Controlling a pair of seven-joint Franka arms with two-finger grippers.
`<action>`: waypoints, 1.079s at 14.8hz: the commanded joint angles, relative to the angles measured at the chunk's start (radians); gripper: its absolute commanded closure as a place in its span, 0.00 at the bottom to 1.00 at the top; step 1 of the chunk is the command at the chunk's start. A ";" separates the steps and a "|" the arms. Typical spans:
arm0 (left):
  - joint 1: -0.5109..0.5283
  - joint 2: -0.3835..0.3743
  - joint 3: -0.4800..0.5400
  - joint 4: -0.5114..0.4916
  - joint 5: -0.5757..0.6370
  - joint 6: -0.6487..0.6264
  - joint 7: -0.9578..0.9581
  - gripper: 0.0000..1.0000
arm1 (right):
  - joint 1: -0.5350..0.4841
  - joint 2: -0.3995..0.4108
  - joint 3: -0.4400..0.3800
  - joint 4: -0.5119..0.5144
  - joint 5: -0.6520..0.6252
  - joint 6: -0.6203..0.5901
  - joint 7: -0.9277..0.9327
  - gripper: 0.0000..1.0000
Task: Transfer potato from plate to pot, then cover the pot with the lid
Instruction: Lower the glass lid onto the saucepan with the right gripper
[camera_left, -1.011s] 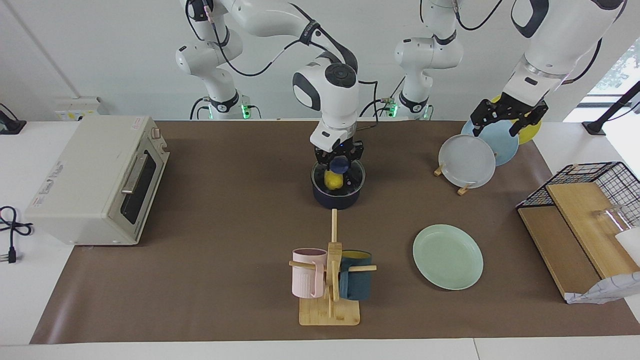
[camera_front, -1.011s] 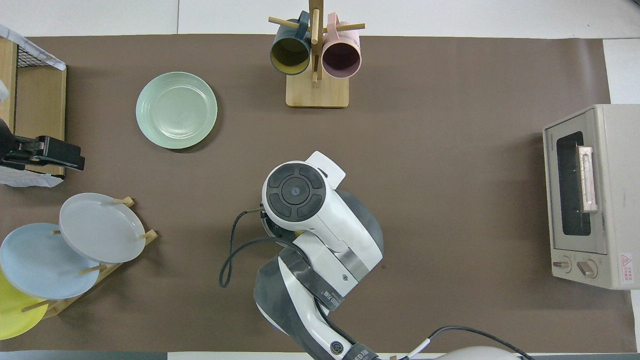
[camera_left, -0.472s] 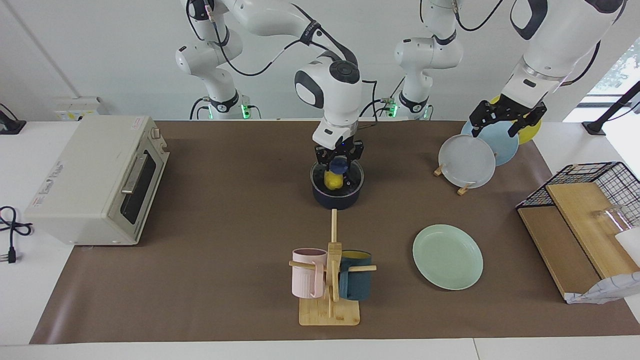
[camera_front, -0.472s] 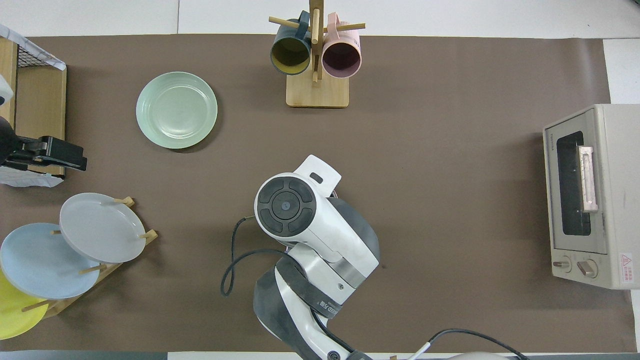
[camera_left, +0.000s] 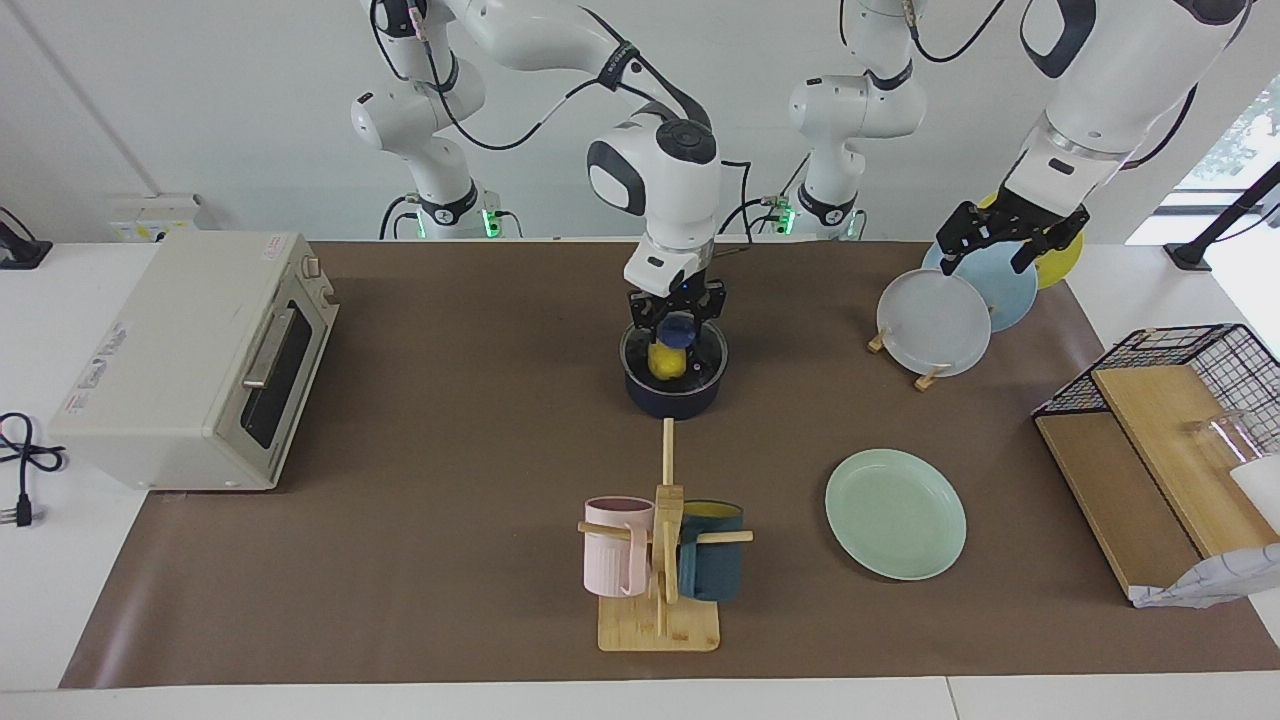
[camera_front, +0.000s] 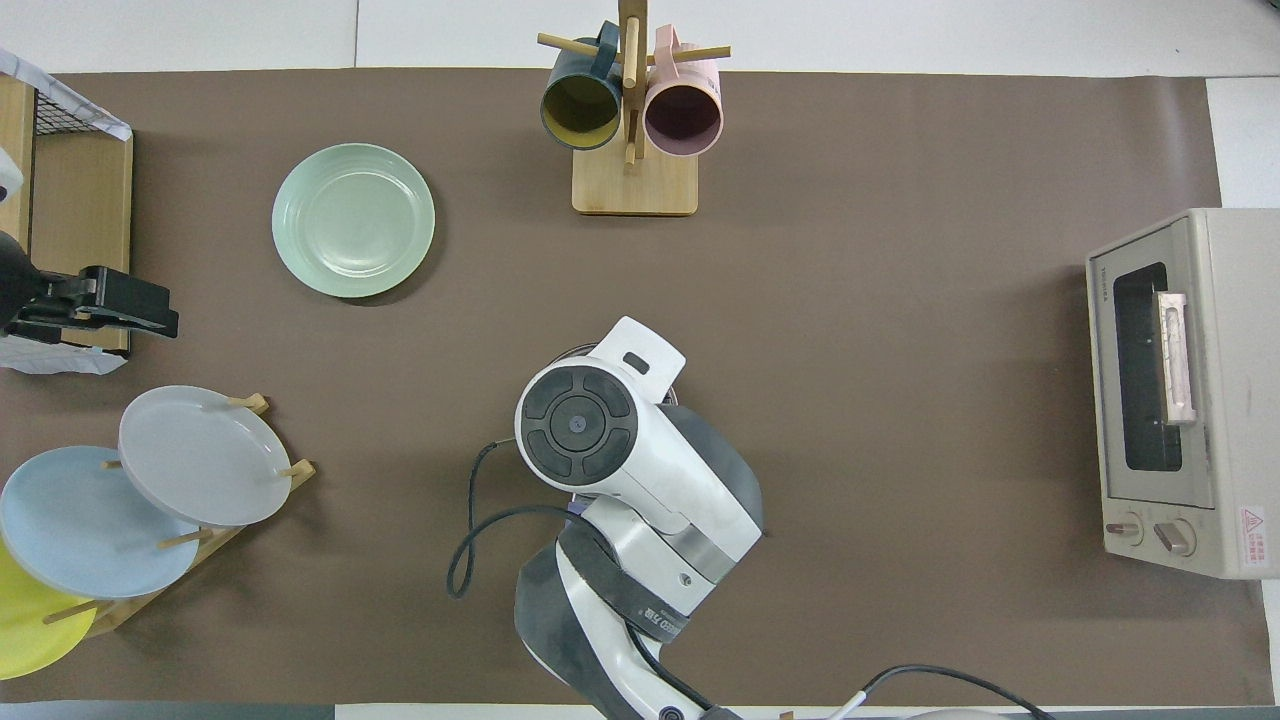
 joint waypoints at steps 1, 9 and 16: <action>0.011 -0.008 -0.004 0.006 -0.012 -0.009 -0.009 0.00 | -0.018 -0.006 0.006 -0.013 -0.013 0.015 -0.009 0.00; 0.012 -0.013 -0.004 0.005 -0.006 -0.004 -0.015 0.00 | -0.103 -0.008 0.003 0.168 -0.005 -0.146 -0.018 0.00; 0.012 -0.020 -0.007 0.000 -0.006 -0.013 -0.018 0.00 | -0.230 -0.052 0.008 0.291 0.015 -0.311 -0.125 0.00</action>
